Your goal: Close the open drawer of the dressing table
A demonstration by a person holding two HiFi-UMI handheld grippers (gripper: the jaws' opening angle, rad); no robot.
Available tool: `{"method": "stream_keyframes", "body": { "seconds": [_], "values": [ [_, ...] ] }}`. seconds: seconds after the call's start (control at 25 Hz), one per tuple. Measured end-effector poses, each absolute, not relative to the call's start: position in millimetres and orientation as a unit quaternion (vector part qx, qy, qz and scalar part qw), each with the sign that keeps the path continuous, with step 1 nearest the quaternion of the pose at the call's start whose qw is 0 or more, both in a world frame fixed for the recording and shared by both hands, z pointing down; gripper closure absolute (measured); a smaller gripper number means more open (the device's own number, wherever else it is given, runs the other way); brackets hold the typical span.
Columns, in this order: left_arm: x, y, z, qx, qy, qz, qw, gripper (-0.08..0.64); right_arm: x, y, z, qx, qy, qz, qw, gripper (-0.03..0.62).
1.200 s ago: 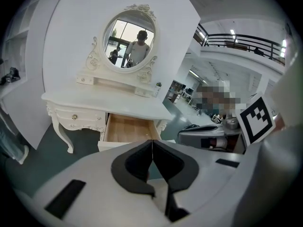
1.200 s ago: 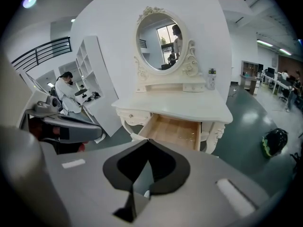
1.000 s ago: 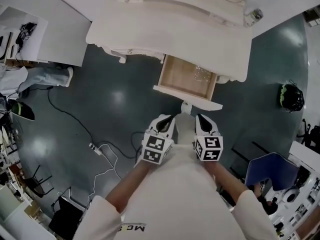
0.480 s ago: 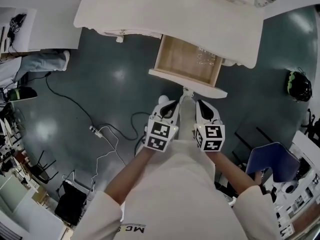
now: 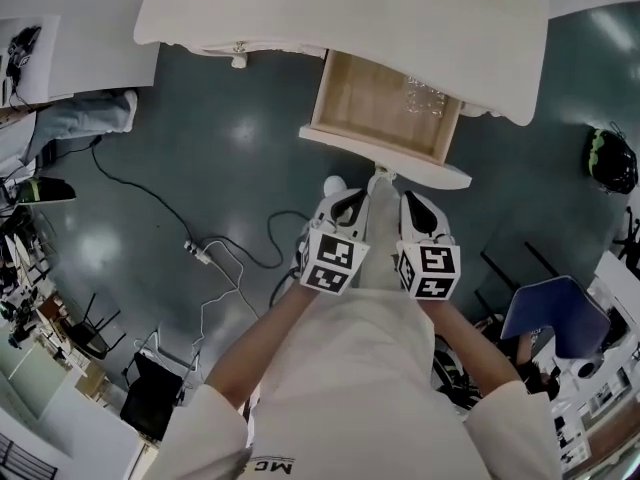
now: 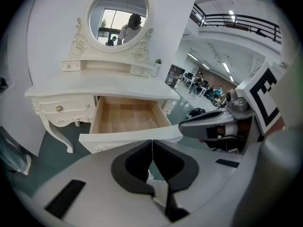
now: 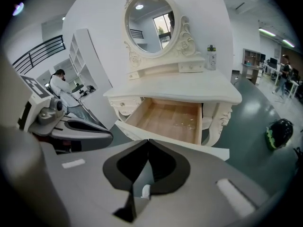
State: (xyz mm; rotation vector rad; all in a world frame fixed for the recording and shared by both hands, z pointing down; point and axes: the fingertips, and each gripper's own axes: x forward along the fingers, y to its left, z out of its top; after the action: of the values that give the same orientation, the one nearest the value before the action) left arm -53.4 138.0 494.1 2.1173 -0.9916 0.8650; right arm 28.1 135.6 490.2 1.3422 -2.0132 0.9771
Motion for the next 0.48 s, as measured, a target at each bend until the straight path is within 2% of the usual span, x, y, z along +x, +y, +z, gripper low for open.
{"method": "stream_keyframes", "body": {
  "seconds": [0.48],
  "values": [
    [-62.8,114.1,532.4,0.786,-0.418,0.331,0.314,0.548,21.8,135.6,514.5,0.499,-0.737,0.375,0.261,0.589]
  ]
}}
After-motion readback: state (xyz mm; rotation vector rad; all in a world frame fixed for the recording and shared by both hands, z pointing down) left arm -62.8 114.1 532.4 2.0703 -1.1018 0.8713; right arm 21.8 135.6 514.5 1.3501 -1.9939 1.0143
